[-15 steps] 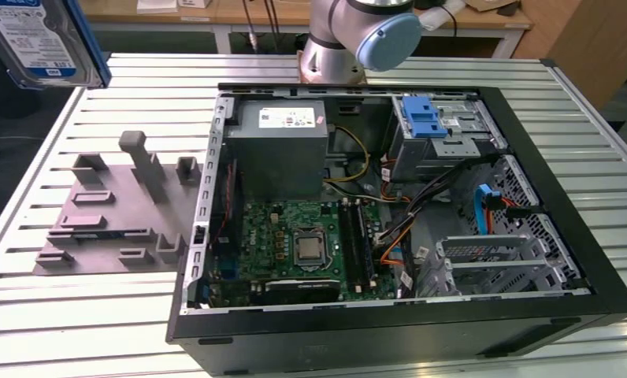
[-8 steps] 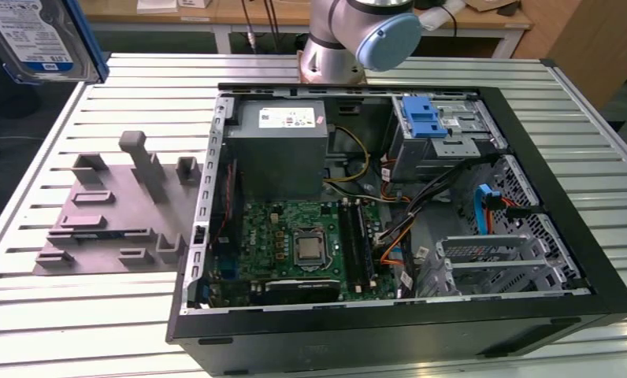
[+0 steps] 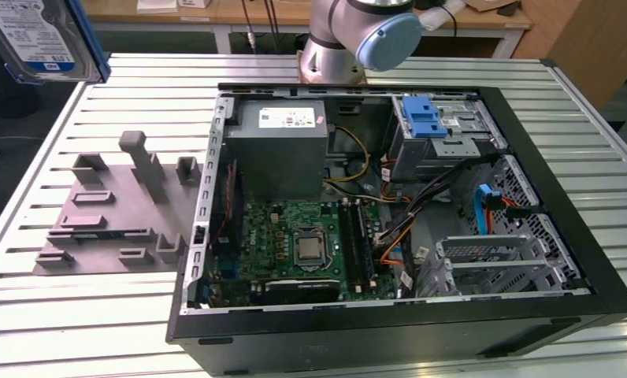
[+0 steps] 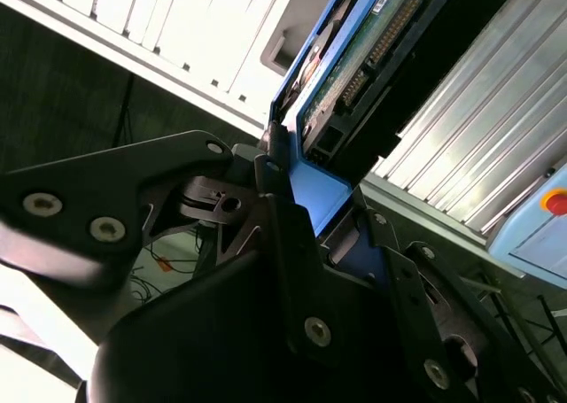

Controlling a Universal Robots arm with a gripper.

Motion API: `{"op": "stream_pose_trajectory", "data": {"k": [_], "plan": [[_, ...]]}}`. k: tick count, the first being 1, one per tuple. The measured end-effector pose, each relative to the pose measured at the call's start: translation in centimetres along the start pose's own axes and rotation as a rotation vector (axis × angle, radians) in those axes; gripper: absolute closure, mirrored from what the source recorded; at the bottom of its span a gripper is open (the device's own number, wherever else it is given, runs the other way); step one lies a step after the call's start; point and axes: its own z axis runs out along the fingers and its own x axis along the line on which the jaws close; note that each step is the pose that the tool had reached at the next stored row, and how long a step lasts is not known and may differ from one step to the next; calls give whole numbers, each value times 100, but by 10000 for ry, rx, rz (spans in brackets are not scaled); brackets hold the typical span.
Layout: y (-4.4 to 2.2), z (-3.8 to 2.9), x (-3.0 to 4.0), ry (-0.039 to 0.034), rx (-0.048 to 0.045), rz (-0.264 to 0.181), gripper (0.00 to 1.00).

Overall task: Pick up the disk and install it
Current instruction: 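Pick up the disk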

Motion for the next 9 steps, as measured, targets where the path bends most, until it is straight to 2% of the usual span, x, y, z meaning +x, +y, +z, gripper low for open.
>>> {"op": "stream_pose_trajectory", "data": {"k": [4, 9], "plan": [[-17, -1, 4, 0, 0, 0, 64], [-21, -2, 48, 0, -1, 1, 64]]}}
